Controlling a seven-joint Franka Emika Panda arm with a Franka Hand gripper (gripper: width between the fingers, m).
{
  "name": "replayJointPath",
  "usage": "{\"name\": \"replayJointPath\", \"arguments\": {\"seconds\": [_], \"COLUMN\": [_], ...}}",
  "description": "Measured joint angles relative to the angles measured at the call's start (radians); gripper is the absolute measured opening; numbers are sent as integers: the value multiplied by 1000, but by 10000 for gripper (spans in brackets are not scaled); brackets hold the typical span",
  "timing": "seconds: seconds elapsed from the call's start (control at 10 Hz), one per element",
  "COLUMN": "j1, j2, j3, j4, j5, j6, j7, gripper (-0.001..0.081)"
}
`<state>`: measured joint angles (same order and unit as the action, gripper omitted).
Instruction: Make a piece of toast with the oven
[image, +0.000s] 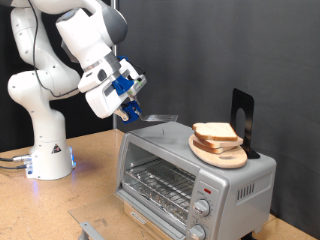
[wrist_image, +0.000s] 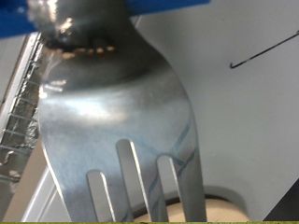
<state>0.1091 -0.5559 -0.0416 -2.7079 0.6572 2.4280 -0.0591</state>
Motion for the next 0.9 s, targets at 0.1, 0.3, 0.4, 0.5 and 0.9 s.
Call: {"name": "replayJointPath", "arguments": {"seconds": [0.1, 0.3, 0.4, 0.5, 0.9], "j1": [0, 0, 0, 0, 5], "j2": [2, 8, 13, 19, 54], "j3": [0, 1, 1, 1, 2], "j4": [0, -3, -3, -3, 1], "j5": [1, 1, 1, 1, 2], "j6": [22, 66, 75, 79, 86], "j7": [-2, -5, -5, -7, -36], "gripper": [476, 476, 476, 476, 469]}}
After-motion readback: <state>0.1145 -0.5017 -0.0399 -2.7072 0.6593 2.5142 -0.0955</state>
